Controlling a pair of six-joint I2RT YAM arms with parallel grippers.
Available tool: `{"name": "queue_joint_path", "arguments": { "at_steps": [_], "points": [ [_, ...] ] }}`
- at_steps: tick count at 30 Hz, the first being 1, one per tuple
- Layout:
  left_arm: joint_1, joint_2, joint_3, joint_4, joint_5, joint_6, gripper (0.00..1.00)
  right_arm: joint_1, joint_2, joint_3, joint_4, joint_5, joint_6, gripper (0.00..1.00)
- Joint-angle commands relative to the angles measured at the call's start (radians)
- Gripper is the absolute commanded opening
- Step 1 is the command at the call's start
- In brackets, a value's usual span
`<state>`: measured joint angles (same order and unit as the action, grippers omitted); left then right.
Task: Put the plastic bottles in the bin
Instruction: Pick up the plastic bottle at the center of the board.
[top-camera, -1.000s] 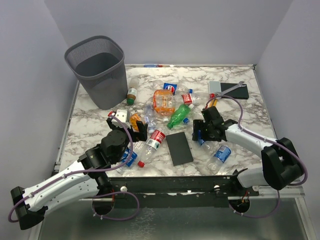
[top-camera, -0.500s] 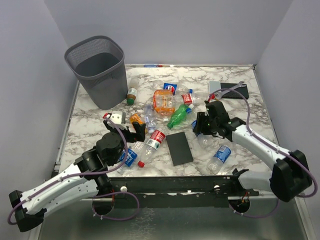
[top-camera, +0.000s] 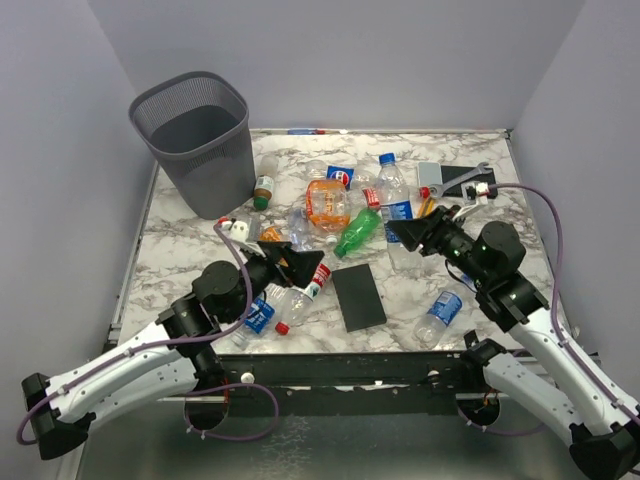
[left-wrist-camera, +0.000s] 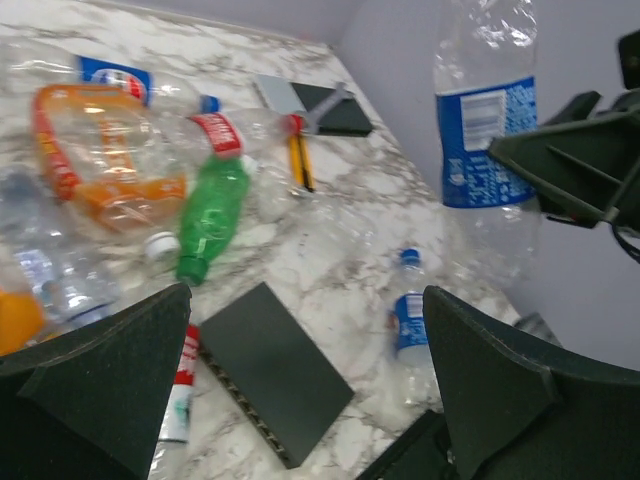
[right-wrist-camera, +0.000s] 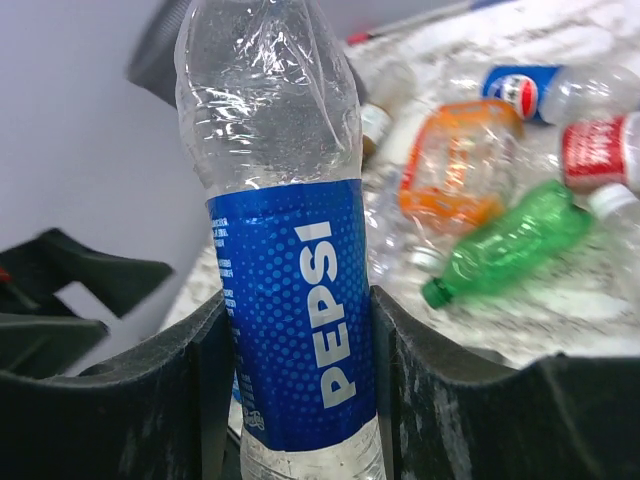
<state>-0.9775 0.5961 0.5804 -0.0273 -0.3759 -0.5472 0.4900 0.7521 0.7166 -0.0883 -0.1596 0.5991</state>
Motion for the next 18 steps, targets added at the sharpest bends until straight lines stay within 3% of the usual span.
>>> {"name": "queue_joint_path", "arguments": {
  "at_steps": [1,8,18],
  "points": [
    [-0.002,0.079,0.040,0.246,0.305,-0.082,0.99,0.007,-0.032,-0.087,0.359,-0.098,0.185,0.51],
    [-0.001,0.189,0.089,0.429,0.421,-0.083,0.99,0.007,0.023,-0.167,0.694,-0.216,0.368,0.51],
    [-0.001,0.351,0.213,0.440,0.583,-0.091,0.99,0.007,0.055,-0.169,0.862,-0.268,0.420,0.52]
  ]
}}
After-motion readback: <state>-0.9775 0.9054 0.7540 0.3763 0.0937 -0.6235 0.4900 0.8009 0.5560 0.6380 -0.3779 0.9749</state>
